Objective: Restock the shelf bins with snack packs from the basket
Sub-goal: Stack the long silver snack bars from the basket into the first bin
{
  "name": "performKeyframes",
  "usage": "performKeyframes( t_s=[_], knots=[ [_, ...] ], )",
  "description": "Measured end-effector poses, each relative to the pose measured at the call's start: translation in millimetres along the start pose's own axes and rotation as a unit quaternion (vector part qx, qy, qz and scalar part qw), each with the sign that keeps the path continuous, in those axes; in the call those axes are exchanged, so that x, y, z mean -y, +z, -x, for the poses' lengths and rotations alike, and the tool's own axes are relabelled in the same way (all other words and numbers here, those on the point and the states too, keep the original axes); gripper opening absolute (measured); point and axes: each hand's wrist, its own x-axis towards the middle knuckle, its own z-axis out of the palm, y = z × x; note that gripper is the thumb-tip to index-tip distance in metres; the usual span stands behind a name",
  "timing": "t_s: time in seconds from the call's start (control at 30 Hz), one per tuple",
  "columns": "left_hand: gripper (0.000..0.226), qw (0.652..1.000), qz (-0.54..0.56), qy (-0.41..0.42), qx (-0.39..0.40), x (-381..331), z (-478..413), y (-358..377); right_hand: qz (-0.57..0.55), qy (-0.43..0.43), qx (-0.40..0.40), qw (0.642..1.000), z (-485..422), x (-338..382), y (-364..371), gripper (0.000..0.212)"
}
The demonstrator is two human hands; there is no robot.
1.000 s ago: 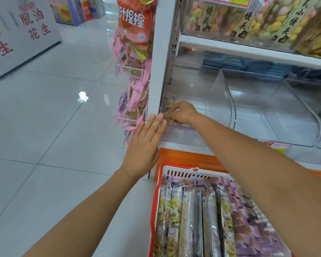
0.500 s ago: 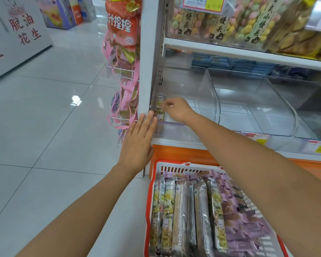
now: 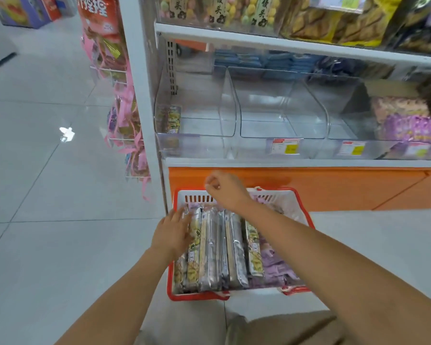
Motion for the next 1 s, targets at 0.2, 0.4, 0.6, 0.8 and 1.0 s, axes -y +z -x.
performKeyframes(
  t_s=[0.2,0.4,0.6,0.8,1.0],
  knots=[
    [0.058,0.995,0.017,0.0,0.094,-3,24,40,0.06,0.129,0.143,0.979,43,-33,54,0.061],
    [0.062,0.996,0.033,0.007,0.085,-2,29,53,-0.036,0.197,0.157,0.967,72,-33,90,0.114],
    [0.056,0.988,0.112,-0.004,0.11,4,26,47,-0.09,0.236,0.129,0.959,75,-36,82,0.079],
    [0.04,0.905,0.408,-0.115,-0.012,-15,28,11,-0.324,0.214,0.122,0.913,65,-39,31,0.057],
    [0.028,0.678,0.726,-0.111,-0.035,-37,27,-36,-0.43,0.186,0.22,0.855,75,-35,1,0.049]
  ],
)
